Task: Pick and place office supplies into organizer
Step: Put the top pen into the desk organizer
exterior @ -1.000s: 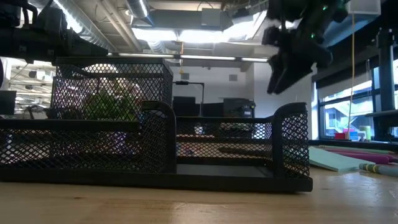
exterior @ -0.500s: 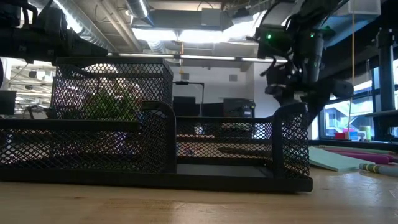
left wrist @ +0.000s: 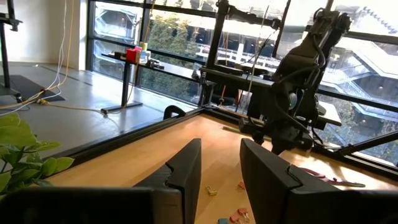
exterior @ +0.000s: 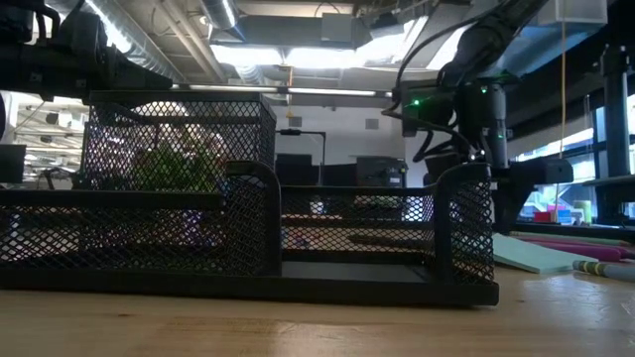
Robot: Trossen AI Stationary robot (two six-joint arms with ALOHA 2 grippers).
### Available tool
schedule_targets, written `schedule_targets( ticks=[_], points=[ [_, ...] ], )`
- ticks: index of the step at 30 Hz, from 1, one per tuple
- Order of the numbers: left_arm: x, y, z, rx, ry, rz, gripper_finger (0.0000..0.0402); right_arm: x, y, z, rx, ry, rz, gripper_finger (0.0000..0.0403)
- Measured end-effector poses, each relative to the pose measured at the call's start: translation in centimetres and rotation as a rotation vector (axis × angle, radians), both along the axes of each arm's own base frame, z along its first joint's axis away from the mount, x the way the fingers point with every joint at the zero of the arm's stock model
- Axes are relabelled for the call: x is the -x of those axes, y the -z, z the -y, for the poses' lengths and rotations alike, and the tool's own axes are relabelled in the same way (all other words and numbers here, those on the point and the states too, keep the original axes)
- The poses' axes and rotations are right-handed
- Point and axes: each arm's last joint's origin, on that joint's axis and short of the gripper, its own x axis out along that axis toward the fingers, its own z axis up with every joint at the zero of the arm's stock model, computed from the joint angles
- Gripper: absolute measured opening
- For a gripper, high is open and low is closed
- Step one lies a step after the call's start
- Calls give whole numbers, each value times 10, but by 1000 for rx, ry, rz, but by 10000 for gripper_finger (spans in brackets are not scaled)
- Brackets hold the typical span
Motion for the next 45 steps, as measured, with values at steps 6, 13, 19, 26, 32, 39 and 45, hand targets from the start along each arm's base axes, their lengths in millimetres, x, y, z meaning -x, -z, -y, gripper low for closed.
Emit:
schedule_targets(
  ticks=[6, 13, 19, 26, 32, 39, 45],
  points=[
    [0, 0, 0, 0, 0, 0, 104, 0, 2, 0, -1, 0, -7, 140],
    [0, 0, 0, 0, 0, 0, 106, -1, 3, 0, 2, 0, -3, 99],
    [0, 0, 0, 0, 0, 0, 105, -1, 3, 0, 5, 1, -2, 75],
    [0, 0, 0, 0, 0, 0, 105, 0, 0, 0, 8, 5, 15, 62],
    [0, 0, 0, 0, 0, 0, 107, 2, -8, 0, 12, 42, 53, 63],
    [0, -1, 0, 1, 0, 9, 104, 3, -27, 0, 27, 151, 160, 63],
    [0, -3, 0, 3, 0, 32, 107, -5, -56, 1, 34, 327, 431, 63]
  ],
)
